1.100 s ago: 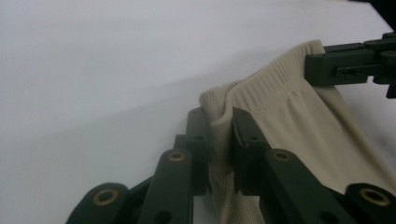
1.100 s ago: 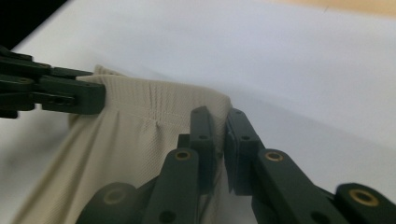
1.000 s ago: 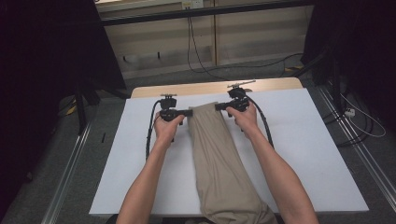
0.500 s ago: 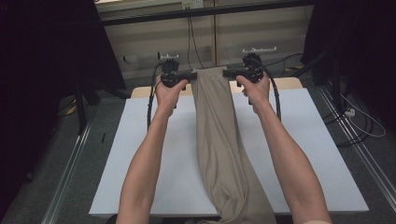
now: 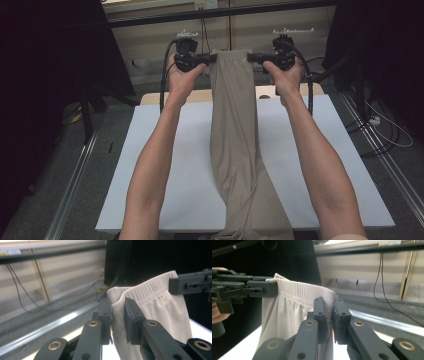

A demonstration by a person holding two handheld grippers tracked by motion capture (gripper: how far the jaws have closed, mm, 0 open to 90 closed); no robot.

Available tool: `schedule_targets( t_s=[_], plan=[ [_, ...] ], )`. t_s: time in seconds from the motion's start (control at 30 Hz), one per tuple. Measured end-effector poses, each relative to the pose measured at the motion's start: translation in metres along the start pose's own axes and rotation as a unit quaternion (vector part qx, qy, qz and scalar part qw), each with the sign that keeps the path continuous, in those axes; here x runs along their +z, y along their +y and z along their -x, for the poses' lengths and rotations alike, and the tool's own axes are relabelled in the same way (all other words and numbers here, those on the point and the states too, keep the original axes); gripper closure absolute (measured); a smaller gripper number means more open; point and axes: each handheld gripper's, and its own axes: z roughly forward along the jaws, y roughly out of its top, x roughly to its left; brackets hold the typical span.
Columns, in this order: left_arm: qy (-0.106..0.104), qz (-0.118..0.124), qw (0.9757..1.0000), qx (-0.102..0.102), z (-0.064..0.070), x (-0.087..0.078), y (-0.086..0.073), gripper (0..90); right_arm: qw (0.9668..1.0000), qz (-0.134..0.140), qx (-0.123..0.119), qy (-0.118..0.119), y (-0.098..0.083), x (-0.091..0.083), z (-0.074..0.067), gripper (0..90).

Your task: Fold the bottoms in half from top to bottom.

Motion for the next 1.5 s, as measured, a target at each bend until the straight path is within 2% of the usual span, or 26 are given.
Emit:
schedule_targets(
  t_s=[0.13,0.27,0.4,0.47,0.57,0.67,0.7,0.8,0.9,0.93,1.0,1.03,1.13,1.17,1.2,1.23,1.3,1.33,1.4,1.43,1.47,1.5],
  plan=[
    [-0.008,-0.013,0.9999,-0.004,0.001,0.003,-0.027,77.2,0.9997,-0.016,0.015,0.012,-0.030,0.007,0.009,82.7],
    [-0.014,-0.017,0.9996,0.018,0.011,-0.009,-0.049,77.2,0.9991,-0.021,0.018,0.032,-0.054,0.008,0.010,82.7],
    [-0.028,-0.015,0.9989,0.034,0.025,-0.037,-0.069,77.1,0.9980,-0.020,0.003,0.060,-0.075,-0.003,-0.004,82.7],
    [-0.038,-0.017,0.9987,0.030,0.033,-0.050,-0.081,77.0,0.9969,-0.022,-0.011,0.075,-0.086,-0.012,-0.014,82.7],
    [-0.050,-0.025,0.9973,0.047,0.050,-0.069,-0.103,76.9,0.9948,-0.037,-0.027,0.091,-0.103,-0.028,-0.028,82.7],
    [-0.061,-0.031,0.9965,0.048,0.066,-0.087,-0.127,77.0,0.9922,-0.050,-0.045,0.105,-0.119,-0.046,-0.042,82.7],
    [-0.062,-0.036,0.9959,0.055,0.072,-0.092,-0.133,77.1,0.9909,-0.056,-0.052,0.110,-0.125,-0.051,-0.047,82.7],
    [-0.068,-0.056,0.9933,0.076,0.087,-0.103,-0.152,77.0,0.9875,-0.079,-0.075,0.114,-0.145,-0.064,-0.062,82.5],
    [-0.079,-0.087,0.9894,0.086,0.102,-0.109,-0.181,77.0,0.9833,-0.102,-0.087,0.124,-0.170,-0.076,-0.071,82.5],
    [-0.086,-0.096,0.9876,0.090,0.107,-0.111,-0.189,77.0,0.9811,-0.111,-0.092,0.129,-0.178,-0.080,-0.073,82.4],
    [-0.084,-0.120,0.9841,0.101,0.115,-0.112,-0.201,77.0,0.9783,-0.129,-0.094,0.133,-0.193,-0.084,-0.077,82.3],
    [-0.084,-0.135,0.9812,0.110,0.117,-0.112,-0.206,76.9,0.9765,-0.138,-0.098,0.134,-0.201,-0.085,-0.079,82.2],
    [-0.082,-0.168,0.9751,0.120,0.125,-0.110,-0.218,76.7,0.9688,-0.170,-0.115,0.139,-0.220,-0.085,-0.087,82.0],
    [-0.090,-0.170,0.9745,0.115,0.128,-0.109,-0.223,76.7,0.9668,-0.179,-0.122,0.136,-0.226,-0.085,-0.088,81.9],
    [-0.097,-0.177,0.9724,0.118,0.132,-0.109,-0.228,76.6,0.9652,-0.187,-0.124,0.134,-0.231,-0.086,-0.089,81.8],
    [-0.106,-0.181,0.9692,0.129,0.135,-0.108,-0.233,76.4,0.9636,-0.197,-0.123,0.132,-0.236,-0.087,-0.089,81.6],
    [-0.118,-0.183,0.9693,0.115,0.140,-0.107,-0.243,76.0,0.9600,-0.214,-0.126,0.129,-0.244,-0.089,-0.087,80.7],
    [-0.121,-0.189,0.9667,0.123,0.141,-0.107,-0.245,75.5,0.9588,-0.220,-0.127,0.127,-0.248,-0.091,-0.086,79.6],
    [-0.130,-0.192,0.9658,0.115,0.143,-0.105,-0.252,72.1,0.9600,-0.222,-0.119,0.123,-0.253,-0.096,-0.086,75.1],
    [-0.135,-0.191,0.9662,0.108,0.144,-0.105,-0.254,67.2,0.9605,-0.221,-0.118,0.121,-0.254,-0.099,-0.087,71.7],
    [-0.135,-0.192,0.9657,0.112,0.144,-0.106,-0.254,63.2,0.9608,-0.217,-0.123,0.120,-0.254,-0.102,-0.089,67.8],
    [-0.133,-0.188,0.9670,0.110,0.145,-0.106,-0.254,61.5,0.9619,-0.212,-0.123,0.121,-0.253,-0.107,-0.092,66.1]
  ],
)
